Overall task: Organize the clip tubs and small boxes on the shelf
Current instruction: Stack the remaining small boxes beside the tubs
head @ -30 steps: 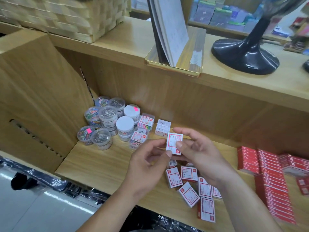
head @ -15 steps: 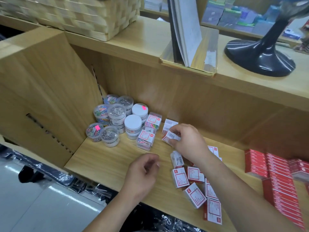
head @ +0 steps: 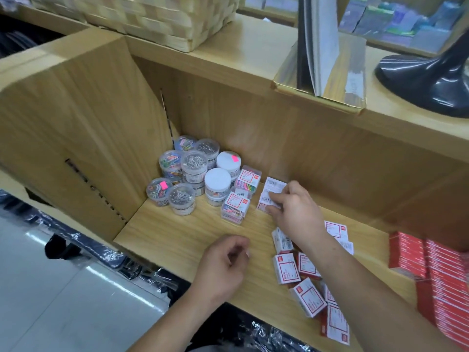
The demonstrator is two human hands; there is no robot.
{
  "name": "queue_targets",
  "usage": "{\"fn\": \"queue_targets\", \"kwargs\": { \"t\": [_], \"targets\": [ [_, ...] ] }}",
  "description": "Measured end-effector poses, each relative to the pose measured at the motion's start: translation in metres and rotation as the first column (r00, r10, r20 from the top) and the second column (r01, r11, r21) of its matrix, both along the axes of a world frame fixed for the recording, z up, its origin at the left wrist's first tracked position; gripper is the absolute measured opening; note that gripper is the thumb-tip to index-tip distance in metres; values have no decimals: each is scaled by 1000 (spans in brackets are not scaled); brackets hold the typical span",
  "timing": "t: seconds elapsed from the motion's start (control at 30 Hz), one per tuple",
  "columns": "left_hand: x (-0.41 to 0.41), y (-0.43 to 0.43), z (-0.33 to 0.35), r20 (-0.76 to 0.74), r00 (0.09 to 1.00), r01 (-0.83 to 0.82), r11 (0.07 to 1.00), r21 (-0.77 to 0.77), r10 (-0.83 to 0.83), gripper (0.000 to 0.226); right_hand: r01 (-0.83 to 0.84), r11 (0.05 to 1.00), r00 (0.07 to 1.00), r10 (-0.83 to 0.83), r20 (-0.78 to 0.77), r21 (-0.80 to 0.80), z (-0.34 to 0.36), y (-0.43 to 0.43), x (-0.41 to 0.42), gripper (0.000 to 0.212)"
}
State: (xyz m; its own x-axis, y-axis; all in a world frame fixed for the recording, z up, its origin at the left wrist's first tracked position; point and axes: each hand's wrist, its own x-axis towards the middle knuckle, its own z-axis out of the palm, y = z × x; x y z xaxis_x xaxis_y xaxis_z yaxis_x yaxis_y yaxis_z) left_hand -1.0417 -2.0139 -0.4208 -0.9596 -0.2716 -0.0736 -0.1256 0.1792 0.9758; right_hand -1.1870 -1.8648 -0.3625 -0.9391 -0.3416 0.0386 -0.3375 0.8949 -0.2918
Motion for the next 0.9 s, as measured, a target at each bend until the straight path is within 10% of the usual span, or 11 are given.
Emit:
{"fn": "queue_targets", "kwargs": {
  "t": [0.23,0.43,0.67,0.9],
  "targets": [
    [-15,11,12,-61,975,196,960,-197,-212,24,48,973,997,-32,71,-226,16,19,7,38],
    [-53,19,30,-9,840,463,727,-506,-542,66,193,866,970,-99,220,-462,40,63,55,13],
    [-56,11,27,-116,897,274,743,-610,-427,22,340,724,912,-99,397,-600,27,74,87,21],
    [-28,16,54,-40,982,188,974,127,-184,12,449,544,843,5,538,-709,40,56,94,29]
  ]
}}
